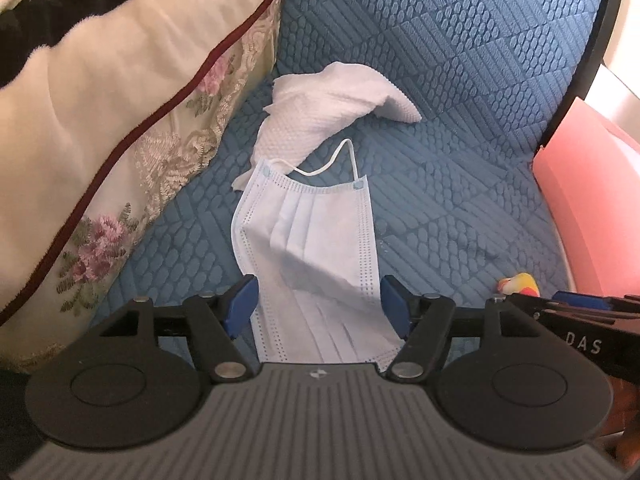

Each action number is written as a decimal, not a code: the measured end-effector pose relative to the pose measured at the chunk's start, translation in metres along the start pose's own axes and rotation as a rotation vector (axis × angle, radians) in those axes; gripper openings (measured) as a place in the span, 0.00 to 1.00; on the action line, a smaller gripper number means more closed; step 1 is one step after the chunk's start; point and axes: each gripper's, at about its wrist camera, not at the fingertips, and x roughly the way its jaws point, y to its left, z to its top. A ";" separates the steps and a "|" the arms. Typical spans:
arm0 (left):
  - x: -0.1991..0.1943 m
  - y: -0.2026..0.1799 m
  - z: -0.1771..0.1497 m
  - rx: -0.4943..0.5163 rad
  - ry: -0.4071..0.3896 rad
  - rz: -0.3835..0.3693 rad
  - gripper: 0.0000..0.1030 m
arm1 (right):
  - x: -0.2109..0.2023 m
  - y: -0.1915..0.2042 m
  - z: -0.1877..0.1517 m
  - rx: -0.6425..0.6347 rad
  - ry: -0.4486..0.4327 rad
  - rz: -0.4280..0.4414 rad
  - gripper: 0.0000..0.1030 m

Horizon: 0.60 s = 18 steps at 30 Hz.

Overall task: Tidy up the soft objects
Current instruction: 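Lift the face mask with the left tool while the right tool lifts the fluffy toy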

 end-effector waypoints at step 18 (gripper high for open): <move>0.011 0.000 -0.003 0.013 -0.046 0.089 0.42 | 0.006 0.012 0.001 -0.062 -0.027 0.021 0.45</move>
